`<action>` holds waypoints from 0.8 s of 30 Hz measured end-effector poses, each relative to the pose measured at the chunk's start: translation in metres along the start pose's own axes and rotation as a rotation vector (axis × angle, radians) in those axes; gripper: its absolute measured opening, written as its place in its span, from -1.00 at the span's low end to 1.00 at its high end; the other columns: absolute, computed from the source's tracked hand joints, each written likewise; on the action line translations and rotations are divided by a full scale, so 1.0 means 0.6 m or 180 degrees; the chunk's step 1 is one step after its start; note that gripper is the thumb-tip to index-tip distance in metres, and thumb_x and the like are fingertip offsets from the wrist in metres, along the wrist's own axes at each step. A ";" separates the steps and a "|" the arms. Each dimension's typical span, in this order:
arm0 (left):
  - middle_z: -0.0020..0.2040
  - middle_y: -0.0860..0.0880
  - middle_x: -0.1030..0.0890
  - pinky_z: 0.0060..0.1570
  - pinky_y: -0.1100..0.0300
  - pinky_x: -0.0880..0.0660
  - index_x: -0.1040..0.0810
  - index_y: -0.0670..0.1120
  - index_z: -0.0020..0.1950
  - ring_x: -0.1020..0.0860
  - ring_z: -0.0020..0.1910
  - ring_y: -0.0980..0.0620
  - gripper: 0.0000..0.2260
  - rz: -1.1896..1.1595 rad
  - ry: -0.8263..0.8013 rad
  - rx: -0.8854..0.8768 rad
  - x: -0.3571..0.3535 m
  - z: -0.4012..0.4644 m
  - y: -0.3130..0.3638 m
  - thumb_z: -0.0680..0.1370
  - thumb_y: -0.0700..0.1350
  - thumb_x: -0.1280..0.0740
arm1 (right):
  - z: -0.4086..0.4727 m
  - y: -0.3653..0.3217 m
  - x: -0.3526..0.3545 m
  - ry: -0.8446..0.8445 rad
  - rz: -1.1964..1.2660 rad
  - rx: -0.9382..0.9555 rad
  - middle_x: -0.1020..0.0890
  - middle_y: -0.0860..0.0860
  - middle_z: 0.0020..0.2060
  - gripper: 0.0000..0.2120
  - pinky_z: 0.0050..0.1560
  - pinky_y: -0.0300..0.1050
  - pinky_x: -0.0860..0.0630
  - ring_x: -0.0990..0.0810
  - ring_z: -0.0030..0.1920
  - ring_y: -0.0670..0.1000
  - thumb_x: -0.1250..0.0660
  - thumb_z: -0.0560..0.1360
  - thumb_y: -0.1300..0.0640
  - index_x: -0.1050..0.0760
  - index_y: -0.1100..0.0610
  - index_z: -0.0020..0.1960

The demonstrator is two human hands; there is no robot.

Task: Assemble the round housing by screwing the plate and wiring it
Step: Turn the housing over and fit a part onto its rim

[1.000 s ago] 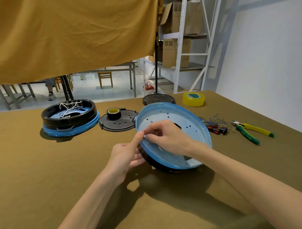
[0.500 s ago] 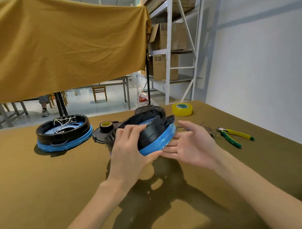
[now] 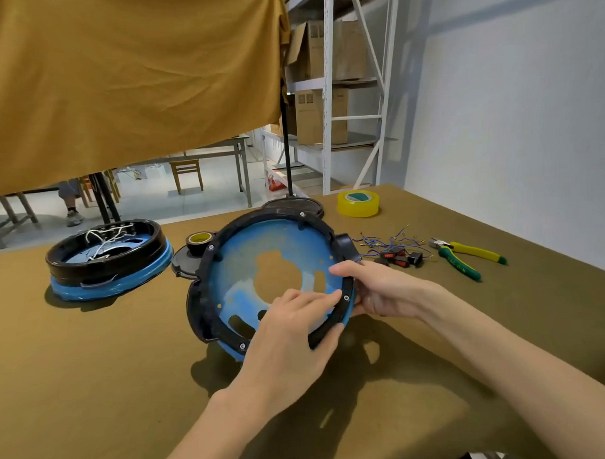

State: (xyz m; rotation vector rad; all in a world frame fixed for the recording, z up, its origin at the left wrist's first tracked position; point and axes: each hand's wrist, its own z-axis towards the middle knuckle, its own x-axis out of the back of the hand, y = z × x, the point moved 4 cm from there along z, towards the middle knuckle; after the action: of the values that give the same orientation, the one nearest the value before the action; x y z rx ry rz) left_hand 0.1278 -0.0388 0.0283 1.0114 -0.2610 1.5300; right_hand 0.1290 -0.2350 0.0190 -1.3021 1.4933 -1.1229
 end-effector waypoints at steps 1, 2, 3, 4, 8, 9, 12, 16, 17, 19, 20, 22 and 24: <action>0.20 0.22 -0.62 0.19 0.25 -0.48 -0.45 0.07 0.51 -0.48 0.18 0.23 -0.49 -0.0117 -0.0009 0.0194 0.000 0.002 -0.005 0.56 0.02 -0.46 | 0.006 -0.004 0.000 -0.0037 -0.0024 0.0060 -0.69 0.18 -0.09 -0.47 0.14 0.20 -0.65 -0.72 -0.03 0.17 -0.54 0.39 -0.04 -0.49 0.26 0.19; 0.19 0.24 -0.60 0.18 0.33 -0.45 -0.40 0.09 0.52 -0.48 0.19 0.25 -0.43 -0.0212 -0.0007 0.0406 0.000 0.004 -0.010 0.54 0.07 -0.48 | 0.011 -0.006 0.000 -0.0047 -0.0037 0.0090 -0.67 0.23 -0.01 -0.39 0.16 0.22 -0.63 -0.71 0.02 0.21 -0.53 0.40 -0.05 -0.47 0.30 0.28; 0.16 0.26 -0.58 0.15 0.37 -0.43 -0.36 0.10 0.52 -0.48 0.18 0.26 -0.38 -0.0276 0.0013 0.0594 0.000 0.007 -0.016 0.51 0.13 -0.49 | 0.016 -0.008 0.001 -0.0061 -0.0035 0.0095 -0.66 0.25 0.04 -0.33 0.17 0.22 -0.63 -0.70 0.05 0.23 -0.54 0.40 -0.05 -0.44 0.31 0.35; 0.13 0.26 -0.56 0.13 0.37 -0.43 -0.33 0.10 0.50 -0.48 0.16 0.25 -0.35 -0.0284 0.0046 0.0740 0.001 0.009 -0.023 0.48 0.17 -0.50 | 0.023 -0.007 0.001 -0.0095 -0.0020 0.0087 -0.66 0.24 0.08 -0.31 0.16 0.20 -0.63 -0.70 0.07 0.22 -0.55 0.40 -0.06 -0.44 0.31 0.37; 0.09 0.22 -0.52 0.12 0.25 -0.46 -0.36 0.07 0.44 -0.46 0.09 0.20 -0.30 0.0134 0.0035 0.0913 0.006 0.015 -0.028 0.42 0.34 -0.46 | 0.039 0.003 0.008 -0.0338 0.0170 0.0007 -0.67 0.23 0.20 -0.49 0.14 0.12 -0.64 -0.68 0.18 0.23 -0.49 0.45 -0.03 -0.53 0.21 0.30; 0.09 0.21 -0.52 0.11 0.26 -0.42 -0.37 0.07 0.43 -0.47 0.10 0.19 -0.31 0.0250 -0.0030 0.0931 0.005 0.016 -0.027 0.42 0.38 -0.43 | 0.042 0.004 0.011 -0.0396 0.0222 0.0007 -0.66 0.23 0.23 -0.52 0.14 0.10 -0.64 -0.67 0.20 0.23 -0.45 0.48 0.00 -0.53 0.20 0.31; 0.10 0.21 -0.53 0.15 0.24 -0.30 -0.41 0.09 0.40 -0.46 0.12 0.17 -0.37 0.0419 -0.0327 0.0943 -0.003 0.020 -0.024 0.46 0.42 -0.35 | 0.045 0.003 0.014 -0.0606 0.0296 0.0063 -0.66 0.21 0.24 -0.59 0.11 0.07 -0.65 -0.68 0.19 0.20 -0.37 0.53 0.04 -0.53 0.18 0.32; 0.12 0.21 -0.54 0.26 0.13 -0.26 -0.48 0.14 0.33 -0.44 0.14 0.12 -0.48 0.0705 -0.0895 0.0945 -0.005 0.030 -0.018 0.52 0.42 -0.26 | 0.049 0.002 0.016 -0.0783 0.0379 0.0067 -0.66 0.20 0.24 -0.51 0.17 0.11 -0.64 -0.68 0.18 0.18 -0.37 0.51 0.07 -0.45 0.23 0.39; 0.10 0.19 -0.56 0.26 0.11 -0.26 -0.51 0.14 0.29 -0.44 0.12 0.10 -0.52 0.0784 -0.1031 0.0915 -0.005 0.031 -0.015 0.54 0.41 -0.23 | 0.049 0.001 0.016 -0.0859 0.0395 0.0077 -0.66 0.20 0.24 -0.47 0.17 0.11 -0.64 -0.68 0.19 0.17 -0.44 0.48 0.07 -0.45 0.23 0.39; -0.03 0.15 -0.55 0.24 0.04 -0.28 -0.53 0.12 0.07 -0.43 0.03 0.06 -0.65 0.0818 -0.1313 0.0823 -0.006 0.031 -0.007 0.59 0.36 -0.19 | 0.047 -0.001 0.013 -0.1049 0.0509 0.0077 -0.67 0.18 0.24 -0.34 0.15 0.06 -0.64 -0.67 0.21 0.16 -0.63 0.34 0.04 -0.49 0.20 0.35; -0.08 0.13 -0.52 0.22 0.01 -0.29 -0.48 0.10 -0.05 -0.41 -0.02 0.03 -0.69 0.0849 -0.1455 0.0773 -0.009 0.030 -0.002 0.63 0.31 -0.18 | 0.045 -0.001 0.013 -0.1150 0.0553 0.0072 -0.67 0.17 0.24 -0.28 0.15 0.04 -0.64 -0.67 0.22 0.15 -0.68 0.28 0.02 -0.49 0.19 0.34; -0.05 0.09 -0.49 0.20 -0.01 -0.30 -0.44 0.08 -0.06 -0.38 -0.01 -0.01 -0.74 0.0965 -0.1679 0.0705 -0.015 0.028 0.002 0.67 0.21 -0.17 | 0.044 -0.002 0.012 -0.1299 0.0579 0.0091 -0.67 0.17 0.23 -0.25 0.15 0.01 -0.63 -0.67 0.22 0.14 -0.69 0.26 0.02 -0.47 0.21 0.34; 0.03 0.05 -0.49 0.16 0.01 -0.32 -0.49 0.06 0.05 -0.39 0.04 -0.02 -0.78 0.0939 -0.1806 0.0691 -0.021 0.029 0.001 0.70 0.14 -0.16 | 0.044 -0.002 0.011 -0.1368 0.0652 0.0077 -0.68 0.19 0.22 -0.27 0.14 -0.01 -0.63 -0.68 0.20 0.15 -0.68 0.28 0.05 -0.48 0.24 0.33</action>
State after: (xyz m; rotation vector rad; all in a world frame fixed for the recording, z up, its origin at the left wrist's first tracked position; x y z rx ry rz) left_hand 0.1337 -0.0591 0.0300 1.6321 -0.6759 1.5235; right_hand 0.1542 -0.2444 0.0130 -1.2466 1.2521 -0.6747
